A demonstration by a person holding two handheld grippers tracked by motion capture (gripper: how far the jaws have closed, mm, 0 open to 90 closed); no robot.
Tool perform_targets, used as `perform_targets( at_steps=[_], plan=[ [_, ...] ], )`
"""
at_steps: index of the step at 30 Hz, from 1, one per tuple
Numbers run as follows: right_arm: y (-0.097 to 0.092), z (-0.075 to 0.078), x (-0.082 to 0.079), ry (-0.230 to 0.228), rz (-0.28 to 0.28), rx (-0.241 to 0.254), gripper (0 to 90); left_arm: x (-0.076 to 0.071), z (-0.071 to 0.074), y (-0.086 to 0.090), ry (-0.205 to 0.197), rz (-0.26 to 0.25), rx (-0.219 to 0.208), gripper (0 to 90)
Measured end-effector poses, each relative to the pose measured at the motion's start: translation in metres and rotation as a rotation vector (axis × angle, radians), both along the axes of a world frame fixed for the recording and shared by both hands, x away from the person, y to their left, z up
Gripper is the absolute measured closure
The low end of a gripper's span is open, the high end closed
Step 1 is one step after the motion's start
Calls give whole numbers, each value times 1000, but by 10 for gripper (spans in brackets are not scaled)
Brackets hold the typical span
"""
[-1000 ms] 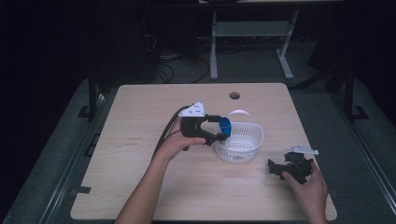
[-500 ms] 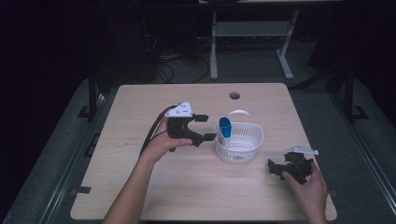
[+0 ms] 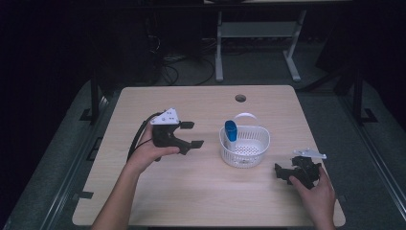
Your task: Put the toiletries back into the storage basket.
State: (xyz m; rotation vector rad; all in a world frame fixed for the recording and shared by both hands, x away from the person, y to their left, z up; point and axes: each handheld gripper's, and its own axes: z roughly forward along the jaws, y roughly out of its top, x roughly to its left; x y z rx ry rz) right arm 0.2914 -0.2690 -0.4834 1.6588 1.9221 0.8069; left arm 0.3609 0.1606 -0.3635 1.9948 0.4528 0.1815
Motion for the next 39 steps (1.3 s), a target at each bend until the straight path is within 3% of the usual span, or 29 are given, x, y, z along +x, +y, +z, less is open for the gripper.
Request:
perform_targets(
  at_steps=[8,17,29,39],
  plan=[
    [0,0,0,0,-1,0,5,-12,-13,25,17,73,68,188],
    [0,0,0,0,-1,0,5,-23,-28,52,43,126,103,188],
    [0,0,0,0,-1,0,5,-38,-45,76,72,188,155,188],
    [0,0,0,0,-1,0,5,-47,-62,94,81,243,232,188]
  ],
)
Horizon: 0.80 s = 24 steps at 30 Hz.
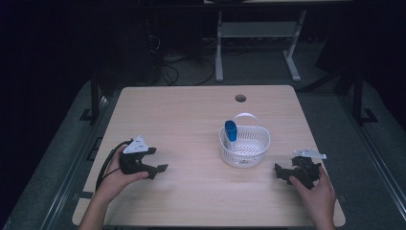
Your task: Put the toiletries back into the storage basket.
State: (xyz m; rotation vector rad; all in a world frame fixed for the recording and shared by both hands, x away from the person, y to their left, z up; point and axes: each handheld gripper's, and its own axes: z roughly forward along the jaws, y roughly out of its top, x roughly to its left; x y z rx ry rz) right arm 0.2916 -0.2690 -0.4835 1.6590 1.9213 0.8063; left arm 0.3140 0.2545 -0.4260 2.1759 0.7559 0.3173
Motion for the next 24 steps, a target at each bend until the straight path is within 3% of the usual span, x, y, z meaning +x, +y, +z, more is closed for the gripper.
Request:
perform_targets(
  at_steps=[8,24],
  plan=[
    [0,0,0,0,0,1,5,-6,-16,15,16,40,58,188],
    [0,0,0,0,0,0,5,-9,-36,31,18,96,103,188]
  ],
)
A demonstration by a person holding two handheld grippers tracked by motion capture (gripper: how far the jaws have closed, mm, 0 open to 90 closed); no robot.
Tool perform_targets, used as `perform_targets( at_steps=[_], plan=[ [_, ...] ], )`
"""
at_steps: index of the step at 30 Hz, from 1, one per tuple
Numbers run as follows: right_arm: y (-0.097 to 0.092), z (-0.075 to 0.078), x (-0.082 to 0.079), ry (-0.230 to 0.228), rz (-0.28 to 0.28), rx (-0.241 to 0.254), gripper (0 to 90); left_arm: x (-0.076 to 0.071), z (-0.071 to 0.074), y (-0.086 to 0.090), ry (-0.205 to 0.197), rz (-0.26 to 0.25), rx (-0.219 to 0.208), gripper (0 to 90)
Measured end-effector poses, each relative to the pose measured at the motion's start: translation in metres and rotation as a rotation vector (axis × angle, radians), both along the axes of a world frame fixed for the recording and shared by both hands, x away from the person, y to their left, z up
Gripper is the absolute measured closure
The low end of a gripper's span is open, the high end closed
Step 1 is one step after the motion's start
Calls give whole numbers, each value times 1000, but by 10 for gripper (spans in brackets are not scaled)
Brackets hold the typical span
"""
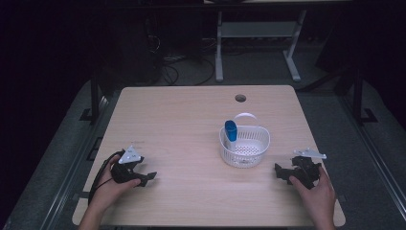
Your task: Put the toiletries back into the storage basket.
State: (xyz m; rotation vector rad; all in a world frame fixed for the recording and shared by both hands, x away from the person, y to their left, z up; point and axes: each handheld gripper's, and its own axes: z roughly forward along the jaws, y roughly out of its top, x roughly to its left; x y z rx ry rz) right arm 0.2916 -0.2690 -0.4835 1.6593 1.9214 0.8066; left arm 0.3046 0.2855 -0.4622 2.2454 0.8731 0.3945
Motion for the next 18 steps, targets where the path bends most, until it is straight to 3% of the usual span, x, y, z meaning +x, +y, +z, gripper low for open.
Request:
perform_targets(
  at_steps=[5,9,12,18],
  plan=[
    [0,0,0,0,0,0,5,-1,-6,3,-7,9,15,188],
    [0,0,0,0,0,0,5,1,-9,8,11,20,-26,177],
    [0,0,0,0,0,0,5,0,-13,8,-8,22,-47,153],
    [0,0,0,0,0,0,5,0,-13,8,-8,21,-48,138]
  ],
)
